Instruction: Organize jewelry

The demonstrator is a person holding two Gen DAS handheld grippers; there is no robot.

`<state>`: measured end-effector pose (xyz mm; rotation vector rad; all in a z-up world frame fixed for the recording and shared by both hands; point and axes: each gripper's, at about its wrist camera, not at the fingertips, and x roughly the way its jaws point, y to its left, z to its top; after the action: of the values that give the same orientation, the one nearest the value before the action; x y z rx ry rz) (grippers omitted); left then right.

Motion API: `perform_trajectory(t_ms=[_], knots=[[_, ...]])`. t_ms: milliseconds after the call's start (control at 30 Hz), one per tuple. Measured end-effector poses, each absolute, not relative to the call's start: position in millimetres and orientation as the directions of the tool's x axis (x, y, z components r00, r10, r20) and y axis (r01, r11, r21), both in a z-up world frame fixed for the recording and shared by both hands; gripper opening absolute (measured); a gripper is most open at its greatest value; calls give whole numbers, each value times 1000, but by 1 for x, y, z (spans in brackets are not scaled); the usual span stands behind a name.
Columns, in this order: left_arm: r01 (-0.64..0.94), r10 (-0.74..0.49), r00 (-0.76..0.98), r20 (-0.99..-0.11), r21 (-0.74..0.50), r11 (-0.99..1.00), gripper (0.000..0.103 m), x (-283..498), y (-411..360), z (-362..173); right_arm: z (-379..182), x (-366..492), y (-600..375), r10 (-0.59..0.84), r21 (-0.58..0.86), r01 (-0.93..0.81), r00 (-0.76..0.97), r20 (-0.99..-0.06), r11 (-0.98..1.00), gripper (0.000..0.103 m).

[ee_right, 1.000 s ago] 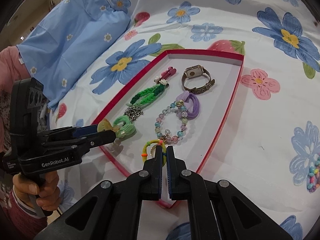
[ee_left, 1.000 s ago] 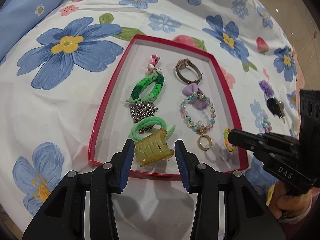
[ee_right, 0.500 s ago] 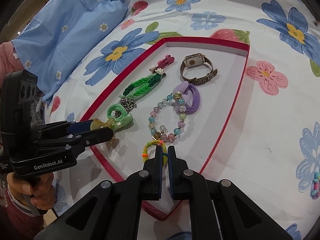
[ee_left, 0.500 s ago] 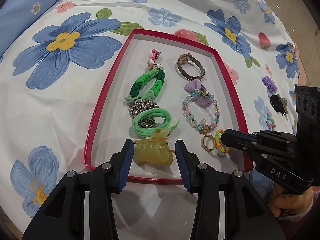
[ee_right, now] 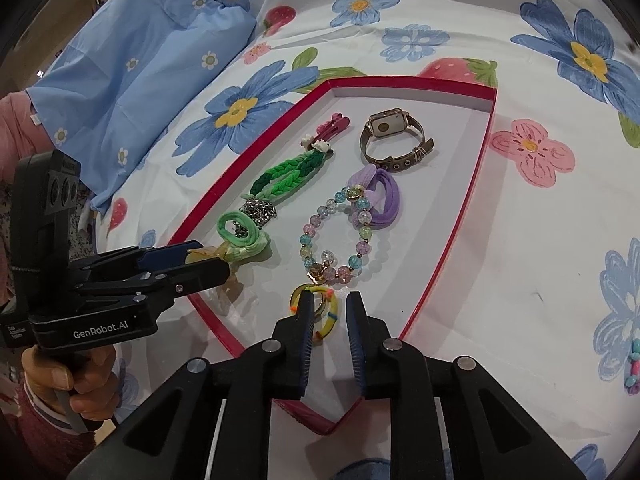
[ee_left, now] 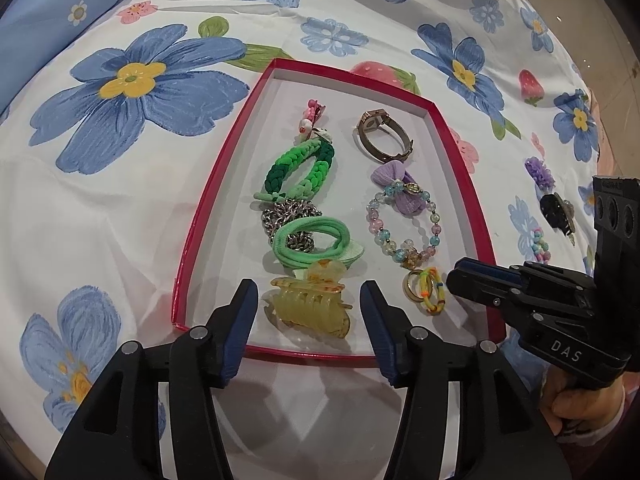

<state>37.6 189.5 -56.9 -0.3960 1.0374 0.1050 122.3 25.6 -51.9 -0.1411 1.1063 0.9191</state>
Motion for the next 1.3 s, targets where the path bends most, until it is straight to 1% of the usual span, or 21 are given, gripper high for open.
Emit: perform_trajectory(t_ms=[167, 233, 300, 333, 400, 500, 533, 667, 700, 800, 900, 1033, 1233, 1300], knots=[[-275, -99, 520, -848, -275, 921, 57, 35, 190, -54, -45, 122, 16, 591, 344, -681, 163, -790, 647, 20], [-272, -100, 527, -844, -280, 921, 60, 33, 189, -53, -39, 121, 7, 611, 352, -671, 191, -768, 653, 20], [-271, -92, 539, -837, -276, 922, 67, 30, 188, -50, -35, 122, 1, 624, 360, -660, 213, -751, 659, 21], [-271, -91, 543, -835, -276, 922, 69, 29, 188, -49, -34, 122, -2, 632, 366, -654, 224, -742, 662, 28], [-273, -93, 549, -831, -283, 919, 70, 26, 188, -47, -30, 123, -11, 652, 390, -633, 248, -716, 669, 34], [-275, -90, 554, -828, -284, 918, 71, 23, 187, -45, -27, 123, -18, 672, 417, -618, 257, -695, 667, 35], [-274, -91, 559, -824, -287, 918, 72, 21, 186, -43, -26, 123, -19, 674, 419, -617, 259, -692, 667, 37], [-280, -81, 600, -796, -304, 911, 82, 10, 185, -34, -18, 116, -27, 703, 440, -615, 279, -654, 654, 51], [-286, -76, 610, -789, -308, 908, 86, 6, 184, -32, -17, 114, -30, 712, 447, -613, 288, -641, 651, 56], [-300, -69, 627, -776, -322, 898, 88, -4, 181, -32, -16, 106, -38, 733, 470, -605, 307, -607, 643, 62], [-315, -67, 623, -779, -329, 890, 88, -13, 179, -33, -16, 99, -41, 736, 474, -603, 308, -604, 642, 62], [-343, -30, 626, -780, -309, 887, 88, -28, 177, -28, -11, 87, -46, 722, 438, -617, 334, -606, 653, 65], [-345, -24, 628, -778, -306, 887, 90, -42, 171, -17, 2, 73, -51, 707, 390, -640, 359, -610, 662, 67], [-342, -12, 635, -772, -295, 892, 90, -46, 170, -9, 8, 70, -53, 708, 388, -643, 362, -606, 661, 69]])
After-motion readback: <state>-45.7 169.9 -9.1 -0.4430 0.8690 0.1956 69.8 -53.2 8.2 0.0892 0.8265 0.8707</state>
